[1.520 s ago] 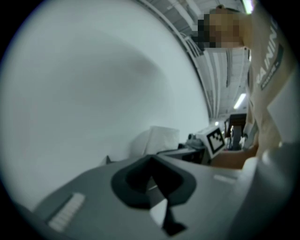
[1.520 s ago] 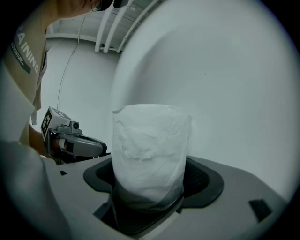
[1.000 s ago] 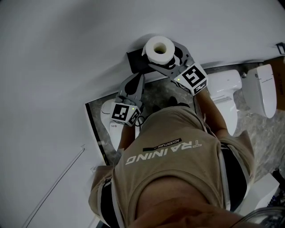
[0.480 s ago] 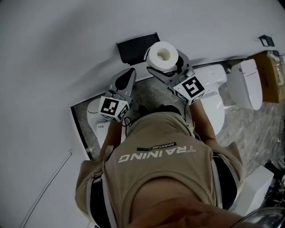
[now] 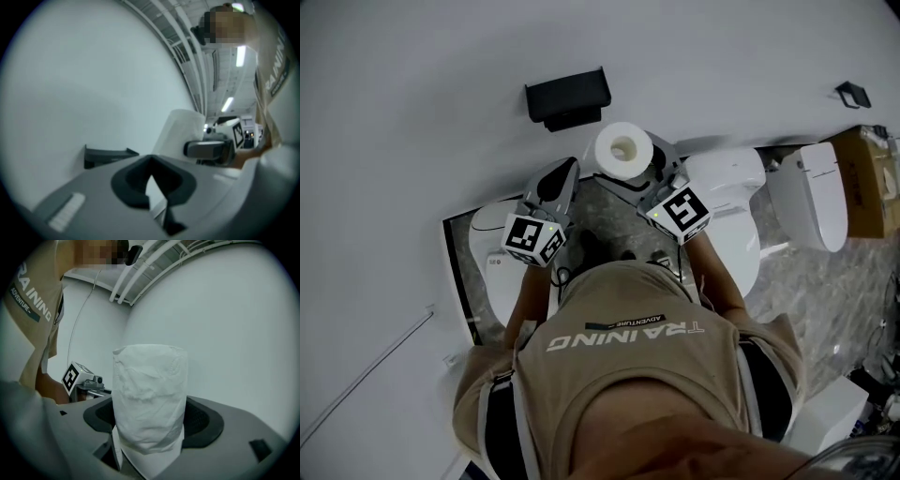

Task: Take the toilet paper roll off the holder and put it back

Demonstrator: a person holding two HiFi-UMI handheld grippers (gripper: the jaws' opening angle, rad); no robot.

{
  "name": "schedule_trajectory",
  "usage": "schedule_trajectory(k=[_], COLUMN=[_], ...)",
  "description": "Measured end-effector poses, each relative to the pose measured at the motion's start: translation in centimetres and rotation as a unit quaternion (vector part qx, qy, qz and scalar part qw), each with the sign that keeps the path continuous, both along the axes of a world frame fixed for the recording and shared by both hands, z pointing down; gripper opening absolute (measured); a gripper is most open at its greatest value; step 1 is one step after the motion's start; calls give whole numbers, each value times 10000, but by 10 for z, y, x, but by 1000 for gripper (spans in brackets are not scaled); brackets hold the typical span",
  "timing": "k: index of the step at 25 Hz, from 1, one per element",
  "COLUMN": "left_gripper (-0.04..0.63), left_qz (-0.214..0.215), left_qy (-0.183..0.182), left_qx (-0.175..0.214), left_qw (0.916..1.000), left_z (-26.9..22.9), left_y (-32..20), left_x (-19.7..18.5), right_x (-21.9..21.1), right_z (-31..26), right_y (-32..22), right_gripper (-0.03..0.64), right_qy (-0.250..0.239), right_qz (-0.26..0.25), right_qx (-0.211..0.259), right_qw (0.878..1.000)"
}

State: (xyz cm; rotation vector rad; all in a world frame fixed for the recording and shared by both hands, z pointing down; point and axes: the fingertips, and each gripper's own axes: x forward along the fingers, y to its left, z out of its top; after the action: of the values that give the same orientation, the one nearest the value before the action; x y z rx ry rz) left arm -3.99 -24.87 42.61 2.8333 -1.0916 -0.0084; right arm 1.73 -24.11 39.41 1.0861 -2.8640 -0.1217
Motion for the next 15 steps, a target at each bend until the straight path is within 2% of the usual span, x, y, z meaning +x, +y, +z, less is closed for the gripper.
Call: schedule_trajectory(k=[5,8,11,15], left_gripper=[0,0,0,0], left_qz=[-470,-720,-811,-762], left_qy=[-275,-399,-425,-370], left_qx=[15,-109,-290,-217], left_qw=[9985,9966,9954,9962], left_z=[0,6,19,17], left_y=[30,49,60,59], left_x=[-1,-10,-16,-14], right_x=[13,13,13,12], right_z=[21,31,35,32], right_y=[24,27,30,23], right_gripper=[377,377,377,377], right_qy=[-85,-125,-130,-211], right_qz=[-257,-383,-440,-457], right_qx=[-166,-279,-385,-362], right_qw=[9995,9988,9982,9981])
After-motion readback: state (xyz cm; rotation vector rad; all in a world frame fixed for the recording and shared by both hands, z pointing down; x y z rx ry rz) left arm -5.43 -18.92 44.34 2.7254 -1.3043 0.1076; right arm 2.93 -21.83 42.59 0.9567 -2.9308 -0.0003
